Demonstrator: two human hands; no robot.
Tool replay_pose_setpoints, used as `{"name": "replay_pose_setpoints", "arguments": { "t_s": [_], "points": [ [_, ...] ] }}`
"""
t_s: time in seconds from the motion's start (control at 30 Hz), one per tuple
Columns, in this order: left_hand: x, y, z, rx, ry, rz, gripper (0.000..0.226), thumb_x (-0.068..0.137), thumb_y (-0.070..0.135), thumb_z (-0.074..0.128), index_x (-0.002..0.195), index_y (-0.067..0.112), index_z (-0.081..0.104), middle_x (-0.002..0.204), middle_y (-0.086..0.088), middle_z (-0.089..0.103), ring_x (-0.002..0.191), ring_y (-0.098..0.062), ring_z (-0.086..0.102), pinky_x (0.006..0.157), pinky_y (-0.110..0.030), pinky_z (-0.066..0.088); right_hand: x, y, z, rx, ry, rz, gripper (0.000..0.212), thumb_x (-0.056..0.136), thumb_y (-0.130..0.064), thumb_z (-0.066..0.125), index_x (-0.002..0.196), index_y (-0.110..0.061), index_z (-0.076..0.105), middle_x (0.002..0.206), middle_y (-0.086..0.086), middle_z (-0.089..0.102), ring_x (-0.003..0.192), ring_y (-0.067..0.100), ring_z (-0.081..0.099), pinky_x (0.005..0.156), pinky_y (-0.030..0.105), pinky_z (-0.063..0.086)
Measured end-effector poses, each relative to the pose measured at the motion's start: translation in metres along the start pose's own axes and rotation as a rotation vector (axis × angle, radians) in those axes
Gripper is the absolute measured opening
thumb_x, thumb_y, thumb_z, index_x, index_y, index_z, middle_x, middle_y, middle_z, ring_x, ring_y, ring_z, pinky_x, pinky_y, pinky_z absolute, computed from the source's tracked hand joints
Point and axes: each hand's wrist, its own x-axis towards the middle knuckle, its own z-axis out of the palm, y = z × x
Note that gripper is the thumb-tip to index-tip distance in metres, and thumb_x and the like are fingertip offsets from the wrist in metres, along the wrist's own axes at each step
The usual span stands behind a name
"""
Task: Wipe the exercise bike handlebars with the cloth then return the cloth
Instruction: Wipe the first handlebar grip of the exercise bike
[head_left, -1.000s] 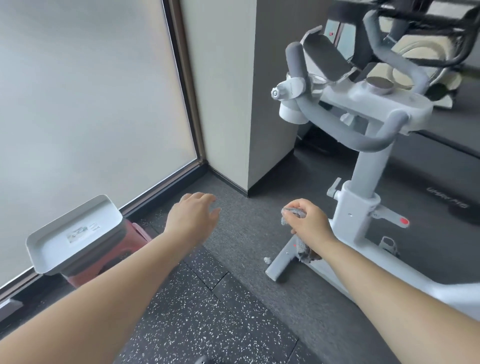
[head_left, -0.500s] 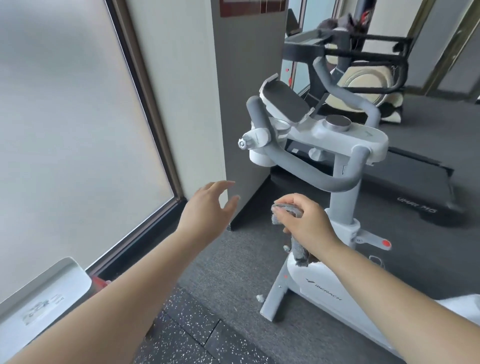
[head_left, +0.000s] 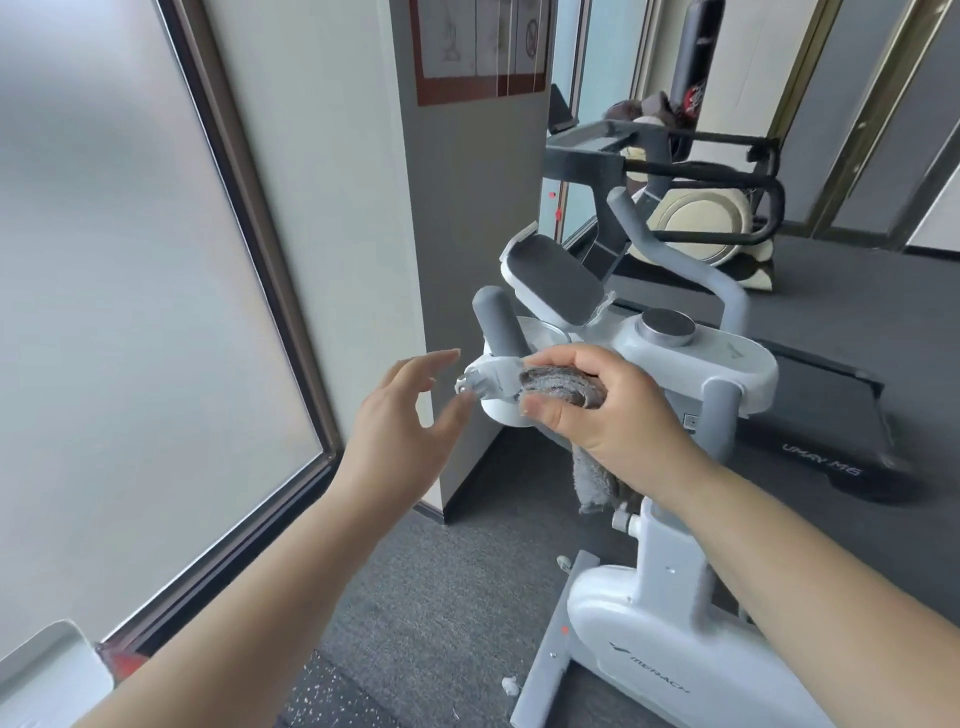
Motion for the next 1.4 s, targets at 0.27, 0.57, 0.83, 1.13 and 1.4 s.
{"name": "replay_pose_setpoints", "arguments": {
  "t_s": [0.27, 0.57, 0.83, 1.13, 1.4],
  "points": [
    [0.039, -0.003, 0.011, 0.024, -0.051, -0.016, 0.066, 0.074, 0.05, 0.068, 0.132, 0.046, 0.038, 0.129, 0.026, 0.049, 0.115, 0.004, 0.05, 0.098, -0.035, 0.045, 0.076, 0.014, -0.041, -0.069, -0.124, -0.071, 0.039, 0.081, -0.032, 0.071, 0.117, -0.044, 0.062, 0.123, -0.018, 0.06, 0.115, -0.001, 0.056, 0.104, 0.025, 0.042],
    [0.057, -0.008, 0.016, -0.023, -0.131, 0.012, 0.076, 0.069, 0.044, 0.077, 0.134, 0.048, 0.038, 0.124, 0.033, 0.054, 0.113, 0.007, 0.052, 0.094, -0.027, 0.046, 0.124, 0.021, -0.039, 0.107, -0.158, -0.189, 0.028, 0.078, -0.022, 0.077, 0.104, -0.024, 0.069, 0.103, -0.003, 0.072, 0.096, 0.014, 0.068, 0.088, 0.03, 0.052],
    [0.078, -0.008, 0.011, -0.08, -0.199, 0.07, 0.068, 0.064, 0.048, 0.077, 0.114, 0.069, 0.036, 0.103, 0.026, 0.065, 0.085, -0.002, 0.068, 0.082, -0.038, 0.056, 0.138, 0.015, -0.021, -0.02, -0.205, -0.325, 0.031, 0.074, -0.011, 0.08, 0.102, -0.021, 0.074, 0.107, -0.006, 0.068, 0.105, 0.009, 0.064, 0.095, 0.021, 0.048],
    [0.085, -0.011, 0.005, -0.087, -0.284, 0.087, 0.066, 0.067, 0.041, 0.078, 0.122, 0.047, 0.042, 0.087, 0.022, 0.07, 0.078, 0.004, 0.068, 0.078, -0.033, 0.057, 0.105, 0.027, -0.027, -0.034, -0.228, -0.28, 0.031, 0.068, -0.002, 0.081, 0.094, -0.019, 0.077, 0.102, -0.007, 0.067, 0.104, 0.008, 0.065, 0.092, 0.02, 0.049],
    [0.082, -0.007, 0.002, -0.058, -0.28, 0.099, 0.068, 0.067, 0.048, 0.074, 0.127, 0.041, 0.044, 0.086, 0.026, 0.069, 0.079, 0.006, 0.067, 0.079, -0.036, 0.057, 0.109, 0.011, -0.009, -0.171, 0.046, -0.363, 0.035, 0.077, -0.006, 0.076, 0.11, -0.017, 0.072, 0.113, -0.001, 0.063, 0.109, 0.005, 0.059, 0.092, 0.012, 0.043]
  ]
}}
